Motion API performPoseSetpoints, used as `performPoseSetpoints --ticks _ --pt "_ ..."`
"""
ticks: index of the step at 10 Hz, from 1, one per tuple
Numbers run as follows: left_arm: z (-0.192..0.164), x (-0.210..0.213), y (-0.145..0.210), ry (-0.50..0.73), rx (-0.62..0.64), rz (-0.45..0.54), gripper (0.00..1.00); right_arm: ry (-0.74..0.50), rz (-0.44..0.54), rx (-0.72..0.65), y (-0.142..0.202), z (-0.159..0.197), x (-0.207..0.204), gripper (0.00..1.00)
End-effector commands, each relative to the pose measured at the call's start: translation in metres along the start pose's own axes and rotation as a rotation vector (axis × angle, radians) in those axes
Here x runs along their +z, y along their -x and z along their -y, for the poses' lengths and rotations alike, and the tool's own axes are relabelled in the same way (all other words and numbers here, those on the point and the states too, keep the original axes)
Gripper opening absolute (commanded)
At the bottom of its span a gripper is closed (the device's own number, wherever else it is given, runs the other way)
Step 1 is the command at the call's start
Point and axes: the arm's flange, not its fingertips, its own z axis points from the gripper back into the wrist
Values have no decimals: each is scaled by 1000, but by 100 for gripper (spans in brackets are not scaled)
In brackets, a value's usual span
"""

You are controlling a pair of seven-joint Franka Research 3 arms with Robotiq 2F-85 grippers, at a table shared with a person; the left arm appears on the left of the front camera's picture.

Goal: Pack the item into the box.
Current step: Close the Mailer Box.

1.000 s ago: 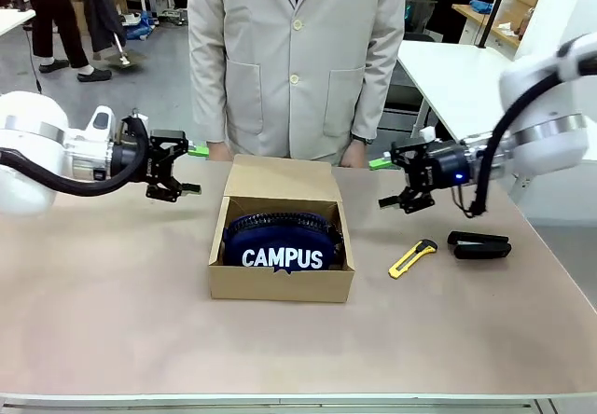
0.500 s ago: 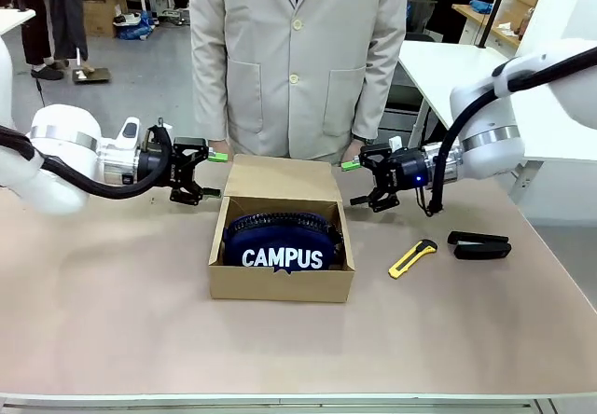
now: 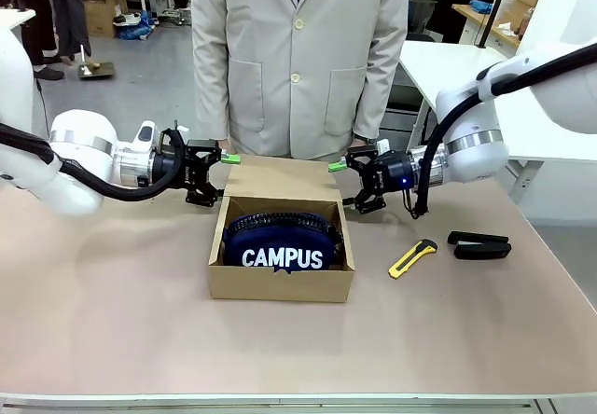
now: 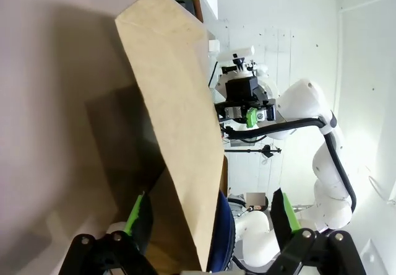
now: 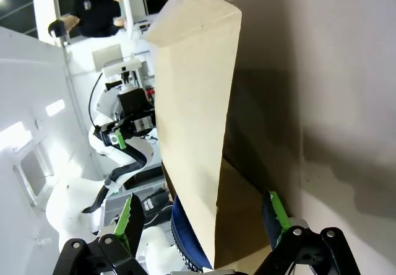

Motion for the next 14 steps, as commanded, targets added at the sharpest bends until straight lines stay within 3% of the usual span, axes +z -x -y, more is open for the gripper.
performPoseSetpoints --ticks 1,7,11,14 --pt "-1 -2 -2 33 -16 -3 100 -46 19 10 -7 3 -9 100" --pt "-1 -5 -1 44 -34 -21 40 -83 22 42 -2 7 -8 44" --pt "2 -6 0 59 -61 -16 40 -87 2 59 4 5 -8 44" --pt "22 -2 9 69 -164 4 40 -109 18 150 19 -6 -1 44"
